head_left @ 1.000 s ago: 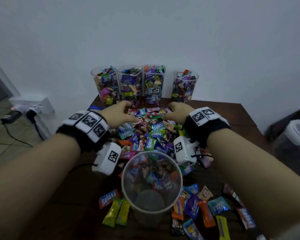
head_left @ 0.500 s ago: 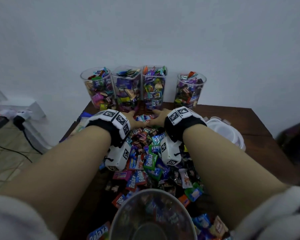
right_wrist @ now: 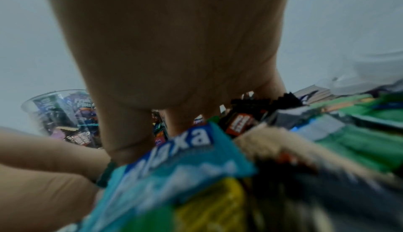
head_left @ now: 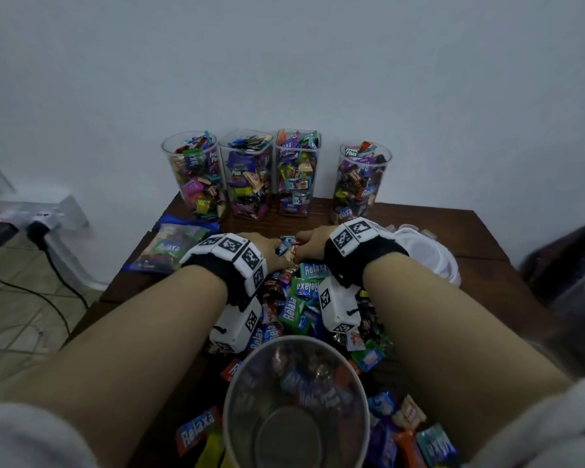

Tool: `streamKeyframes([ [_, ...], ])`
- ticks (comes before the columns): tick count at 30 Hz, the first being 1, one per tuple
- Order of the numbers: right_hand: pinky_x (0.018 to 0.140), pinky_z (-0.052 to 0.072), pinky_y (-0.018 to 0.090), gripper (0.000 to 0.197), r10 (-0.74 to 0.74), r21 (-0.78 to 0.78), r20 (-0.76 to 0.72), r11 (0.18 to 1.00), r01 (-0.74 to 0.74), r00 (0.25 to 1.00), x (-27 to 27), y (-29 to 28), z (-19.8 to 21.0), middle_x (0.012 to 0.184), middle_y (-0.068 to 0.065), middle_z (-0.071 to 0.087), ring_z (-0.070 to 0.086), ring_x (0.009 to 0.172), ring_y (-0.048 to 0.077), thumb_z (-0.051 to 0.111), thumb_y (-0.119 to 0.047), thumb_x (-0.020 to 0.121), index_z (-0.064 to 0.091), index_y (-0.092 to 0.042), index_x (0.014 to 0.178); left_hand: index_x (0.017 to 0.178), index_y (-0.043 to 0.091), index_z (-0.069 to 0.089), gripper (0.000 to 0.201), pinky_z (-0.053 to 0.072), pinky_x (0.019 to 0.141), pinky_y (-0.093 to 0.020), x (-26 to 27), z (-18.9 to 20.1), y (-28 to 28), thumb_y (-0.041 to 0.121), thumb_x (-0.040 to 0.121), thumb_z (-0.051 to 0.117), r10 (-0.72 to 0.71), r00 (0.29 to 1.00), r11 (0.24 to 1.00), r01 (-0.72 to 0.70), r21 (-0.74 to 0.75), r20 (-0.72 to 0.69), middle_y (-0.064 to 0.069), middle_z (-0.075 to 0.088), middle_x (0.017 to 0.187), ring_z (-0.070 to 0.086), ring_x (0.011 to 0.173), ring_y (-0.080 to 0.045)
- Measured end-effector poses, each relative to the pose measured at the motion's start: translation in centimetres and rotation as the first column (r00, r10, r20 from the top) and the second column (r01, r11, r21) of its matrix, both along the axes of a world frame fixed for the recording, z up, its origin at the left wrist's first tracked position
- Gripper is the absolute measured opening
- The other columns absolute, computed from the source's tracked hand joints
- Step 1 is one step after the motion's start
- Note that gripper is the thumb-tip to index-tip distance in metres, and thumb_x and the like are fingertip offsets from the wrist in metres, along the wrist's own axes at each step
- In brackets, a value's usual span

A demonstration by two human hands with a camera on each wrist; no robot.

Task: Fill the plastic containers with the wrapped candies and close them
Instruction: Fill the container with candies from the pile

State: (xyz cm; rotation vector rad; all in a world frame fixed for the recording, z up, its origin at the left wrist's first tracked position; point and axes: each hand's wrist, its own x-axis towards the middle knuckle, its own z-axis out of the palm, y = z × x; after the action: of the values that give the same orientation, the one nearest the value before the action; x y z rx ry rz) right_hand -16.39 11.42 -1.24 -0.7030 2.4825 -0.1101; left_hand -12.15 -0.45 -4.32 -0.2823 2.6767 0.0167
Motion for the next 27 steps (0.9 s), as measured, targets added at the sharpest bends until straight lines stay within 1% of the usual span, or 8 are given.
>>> streamKeyframes([
  [4,0.102,0.031,0.027,0.058,-0.022,0.021,0.033,1.000,0.022,0.999,1.7,1.0,0.1,0.155,0.010,0.025,0.030,0.138,0.026,0.043,-0.032,0.099,0.020,-0.016,0.150,0.151,0.026,0.020,0.069,0.036,0.084,-0.028,1.7,0.3,0.8,0.059,0.094,0.038,-0.012,1.000,1.000,0.012,0.019,0.012,-0.010,0.038,0.148,0.043,0.128,-0.026],
  [11,0.103,0.032,0.029,0.058,-0.037,0.035,0.053,0.999,0.035,0.998,4.5,2.6,-0.1,0.153,0.009,0.028,0.033,0.137,0.026,0.045,-0.030,0.098,0.022,-0.018,0.150,0.150,0.025,0.022,0.066,0.038,0.085,-0.028,4.4,0.3,1.8,0.056,0.095,0.039,-0.028,0.999,0.998,0.026,0.065,0.035,-0.012,0.037,0.148,0.045,0.127,-0.028],
  [15,0.105,0.030,0.029,0.061,-0.049,0.039,0.061,0.998,0.046,0.997,5.9,3.6,-0.3,0.155,0.006,0.025,0.030,0.138,0.024,0.047,-0.034,0.096,0.021,-0.021,0.150,0.150,0.025,0.023,0.065,0.038,0.093,-0.029,6.0,0.2,2.1,0.054,0.095,0.040,-0.041,0.999,0.992,0.038,0.118,0.025,-0.009,0.035,0.151,0.042,0.131,-0.027],
  [17,0.104,0.031,0.029,0.060,-0.047,0.035,0.070,0.998,0.044,0.996,6.7,4.0,-0.4,0.155,0.006,0.024,0.031,0.138,0.024,0.046,-0.036,0.097,0.021,-0.020,0.150,0.151,0.024,0.021,0.060,0.039,0.089,-0.028,6.8,0.5,2.2,0.049,0.098,0.037,-0.048,0.999,0.990,0.044,0.136,0.025,-0.010,0.037,0.149,0.044,0.128,-0.027],
  [19,0.107,0.029,0.030,0.060,-0.041,0.033,0.070,0.999,0.038,0.997,7.6,4.4,-0.5,0.156,0.006,0.023,0.029,0.139,0.024,0.043,-0.039,0.098,0.021,-0.020,0.150,0.151,0.021,0.021,0.057,0.040,0.092,-0.029,7.6,0.6,2.4,0.041,0.100,0.038,-0.065,0.998,0.987,0.061,0.147,0.024,-0.011,0.039,0.147,0.045,0.127,-0.028],
  [22,0.110,0.024,0.030,0.063,-0.022,0.033,0.077,0.999,0.019,0.997,8.8,5.0,-0.2,0.156,0.006,0.023,0.026,0.141,0.024,0.042,-0.045,0.097,0.022,-0.017,0.150,0.144,0.012,0.035,0.047,0.040,0.102,-0.034,8.9,-0.2,2.9,0.031,0.101,0.040,-0.053,0.998,0.982,0.046,0.183,0.030,-0.012,0.046,0.143,0.049,0.126,-0.027],
  [24,0.108,0.026,0.029,0.060,-0.023,0.018,0.082,1.000,0.022,0.996,9.3,5.6,0.1,0.155,0.006,0.027,0.029,0.139,0.024,0.043,-0.044,0.097,0.026,-0.017,0.149,0.137,0.007,0.046,0.044,0.043,0.099,-0.033,9.8,-0.2,3.2,0.030,0.100,0.044,-0.042,0.999,0.971,0.040,0.235,0.004,-0.014,0.054,0.136,0.055,0.120,-0.027],
  [27,0.108,0.029,0.030,0.057,-0.099,-0.064,-0.004,0.993,0.099,0.995,9.1,6.5,0.6,0.152,0.004,0.031,0.033,0.137,0.025,0.046,-0.042,0.096,0.032,-0.018,0.146,0.149,0.021,0.023,0.064,0.040,0.101,-0.033,9.7,0.9,2.1,0.049,0.096,0.043,0.012,0.998,0.983,-0.002,0.182,-0.055,-0.011,0.038,0.148,0.044,0.130,-0.029],
])
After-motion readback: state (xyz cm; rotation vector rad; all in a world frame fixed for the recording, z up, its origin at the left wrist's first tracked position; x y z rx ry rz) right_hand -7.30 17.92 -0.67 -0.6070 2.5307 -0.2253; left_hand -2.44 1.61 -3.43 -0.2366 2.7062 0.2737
